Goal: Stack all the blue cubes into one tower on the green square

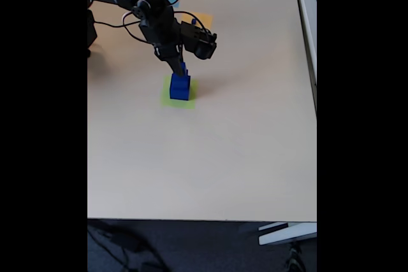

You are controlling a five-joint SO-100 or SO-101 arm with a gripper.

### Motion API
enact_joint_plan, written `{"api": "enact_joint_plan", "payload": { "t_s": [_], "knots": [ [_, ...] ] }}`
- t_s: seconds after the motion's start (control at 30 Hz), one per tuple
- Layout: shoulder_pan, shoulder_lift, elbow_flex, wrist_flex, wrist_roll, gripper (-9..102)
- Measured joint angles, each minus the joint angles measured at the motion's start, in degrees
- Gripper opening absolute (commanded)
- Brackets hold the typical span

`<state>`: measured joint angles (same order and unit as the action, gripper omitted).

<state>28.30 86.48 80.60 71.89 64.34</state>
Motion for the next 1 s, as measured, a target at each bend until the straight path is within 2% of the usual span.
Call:
{"api": "enact_joint_plan", "payload": {
  "t_s": [1.0],
  "knots": [
    [-0.79, 0.0, 1.32, -1.05, 1.41, 0]
  ]
}}
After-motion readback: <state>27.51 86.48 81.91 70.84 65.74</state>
